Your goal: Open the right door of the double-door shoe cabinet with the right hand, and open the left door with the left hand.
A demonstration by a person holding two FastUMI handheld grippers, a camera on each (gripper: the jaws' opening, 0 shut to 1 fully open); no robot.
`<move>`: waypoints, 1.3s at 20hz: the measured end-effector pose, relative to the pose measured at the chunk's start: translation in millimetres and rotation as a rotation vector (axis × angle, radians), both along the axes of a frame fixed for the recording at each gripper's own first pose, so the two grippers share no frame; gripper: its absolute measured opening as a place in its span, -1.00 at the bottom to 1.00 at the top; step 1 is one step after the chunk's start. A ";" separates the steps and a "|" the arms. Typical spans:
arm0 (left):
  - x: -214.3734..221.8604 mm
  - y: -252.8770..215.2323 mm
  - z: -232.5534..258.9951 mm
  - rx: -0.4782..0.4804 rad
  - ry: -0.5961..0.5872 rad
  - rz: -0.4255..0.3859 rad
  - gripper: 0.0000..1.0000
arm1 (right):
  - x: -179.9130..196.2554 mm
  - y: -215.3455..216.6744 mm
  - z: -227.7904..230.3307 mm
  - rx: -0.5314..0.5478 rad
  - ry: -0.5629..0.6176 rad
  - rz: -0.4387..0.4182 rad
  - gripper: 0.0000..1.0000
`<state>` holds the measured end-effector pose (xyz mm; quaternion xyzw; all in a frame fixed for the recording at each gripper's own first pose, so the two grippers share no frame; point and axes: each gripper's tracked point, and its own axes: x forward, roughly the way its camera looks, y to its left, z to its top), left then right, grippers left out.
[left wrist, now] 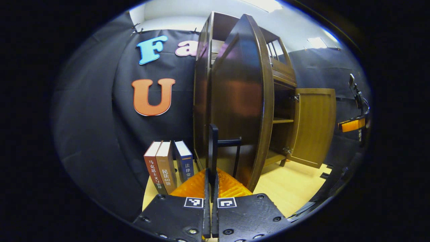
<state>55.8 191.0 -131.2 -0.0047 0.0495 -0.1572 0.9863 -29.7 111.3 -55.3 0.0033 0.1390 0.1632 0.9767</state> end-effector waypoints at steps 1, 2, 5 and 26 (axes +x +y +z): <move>1.0 -1.4 -1.4 0.010 0.003 -0.013 -0.95 | -1.8 2.9 -1.2 -0.011 0.001 0.006 1.00; 0.5 -1.4 -1.1 0.018 0.002 -0.022 -0.95 | -2.7 5.8 -0.8 -0.018 0.003 0.015 1.00; -8.0 3.2 -3.1 0.062 -0.004 -0.012 -0.85 | -4.2 15.5 0.3 -0.046 0.005 0.044 1.00; -94.8 -151.1 106.0 0.051 0.012 0.420 0.92 | 32.7 -47.6 52.4 -0.008 -0.159 0.056 1.00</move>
